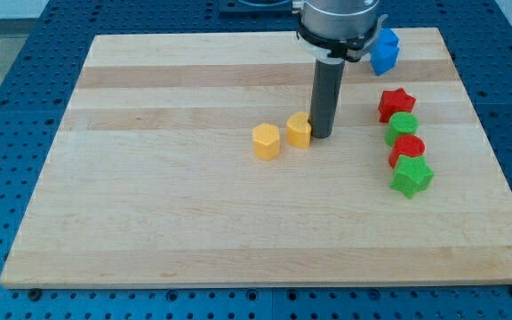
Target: Push yellow heart into yellow hexagon at center
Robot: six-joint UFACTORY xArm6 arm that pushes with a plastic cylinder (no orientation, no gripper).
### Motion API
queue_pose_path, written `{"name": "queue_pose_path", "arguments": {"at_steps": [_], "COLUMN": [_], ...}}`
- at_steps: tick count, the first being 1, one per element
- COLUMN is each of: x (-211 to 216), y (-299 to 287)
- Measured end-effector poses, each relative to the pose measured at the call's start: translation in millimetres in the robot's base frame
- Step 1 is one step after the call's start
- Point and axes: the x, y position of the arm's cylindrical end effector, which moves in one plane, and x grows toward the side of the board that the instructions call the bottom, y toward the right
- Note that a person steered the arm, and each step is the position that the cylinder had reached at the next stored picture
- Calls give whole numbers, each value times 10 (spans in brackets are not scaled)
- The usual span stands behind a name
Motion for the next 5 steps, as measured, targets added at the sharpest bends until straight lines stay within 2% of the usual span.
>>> {"name": "queue_pose_path", "arguments": {"at_steps": [5], "x": [271], "y": [-248]}}
